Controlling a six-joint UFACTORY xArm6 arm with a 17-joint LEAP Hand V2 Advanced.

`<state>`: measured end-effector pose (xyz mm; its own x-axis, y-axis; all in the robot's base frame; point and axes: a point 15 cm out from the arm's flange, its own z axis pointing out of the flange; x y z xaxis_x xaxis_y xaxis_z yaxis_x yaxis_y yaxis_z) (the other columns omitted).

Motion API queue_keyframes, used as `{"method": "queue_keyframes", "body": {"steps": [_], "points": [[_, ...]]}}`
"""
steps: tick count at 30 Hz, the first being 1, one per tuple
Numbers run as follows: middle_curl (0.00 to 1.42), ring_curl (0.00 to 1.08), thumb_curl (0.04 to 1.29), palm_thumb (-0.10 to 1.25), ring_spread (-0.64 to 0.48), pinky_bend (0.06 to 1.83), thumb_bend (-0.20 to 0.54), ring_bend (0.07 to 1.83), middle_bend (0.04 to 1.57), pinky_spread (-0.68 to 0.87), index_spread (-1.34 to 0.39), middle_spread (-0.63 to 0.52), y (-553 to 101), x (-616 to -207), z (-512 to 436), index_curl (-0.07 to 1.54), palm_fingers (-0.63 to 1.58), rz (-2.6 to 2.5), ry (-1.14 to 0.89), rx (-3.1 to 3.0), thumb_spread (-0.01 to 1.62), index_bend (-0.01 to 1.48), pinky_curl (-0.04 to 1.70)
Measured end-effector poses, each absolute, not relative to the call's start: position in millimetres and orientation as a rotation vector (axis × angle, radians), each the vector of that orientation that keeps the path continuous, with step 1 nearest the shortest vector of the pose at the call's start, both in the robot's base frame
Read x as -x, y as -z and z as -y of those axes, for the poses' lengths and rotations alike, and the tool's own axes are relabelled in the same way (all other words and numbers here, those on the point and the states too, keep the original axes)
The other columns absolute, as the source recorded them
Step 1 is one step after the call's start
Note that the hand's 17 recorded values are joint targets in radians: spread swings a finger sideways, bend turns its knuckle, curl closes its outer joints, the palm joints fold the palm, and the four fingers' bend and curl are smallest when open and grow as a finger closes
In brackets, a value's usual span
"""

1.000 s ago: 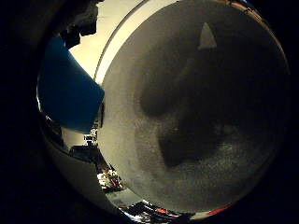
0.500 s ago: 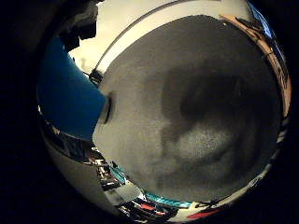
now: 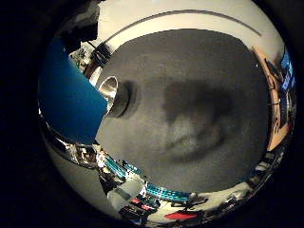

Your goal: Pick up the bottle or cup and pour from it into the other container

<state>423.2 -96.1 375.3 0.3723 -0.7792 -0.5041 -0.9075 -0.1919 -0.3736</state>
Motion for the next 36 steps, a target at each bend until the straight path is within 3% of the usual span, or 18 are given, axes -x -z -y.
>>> {"method": "queue_keyframes", "body": {"steps": [16, 36], "points": [[1.01, 0.68, 0.64, 0.87, -0.29, 1.10, -0.031, 1.22, 0.81, -0.49, -0.60, -0.36, -388.9, -435.1, 0.8, 1.13, 0.83, -1.456, -0.105, 2.405, 0.71, 0.19, 0.77], [1.01, 0.68, 0.65, 0.86, -0.30, 1.12, -0.032, 1.21, 0.79, -0.49, -0.61, -0.37, -407.3, -461.3, -61.4, 1.11, 0.85, -1.334, 0.411, 2.943, 0.69, 0.18, 0.75]]}}
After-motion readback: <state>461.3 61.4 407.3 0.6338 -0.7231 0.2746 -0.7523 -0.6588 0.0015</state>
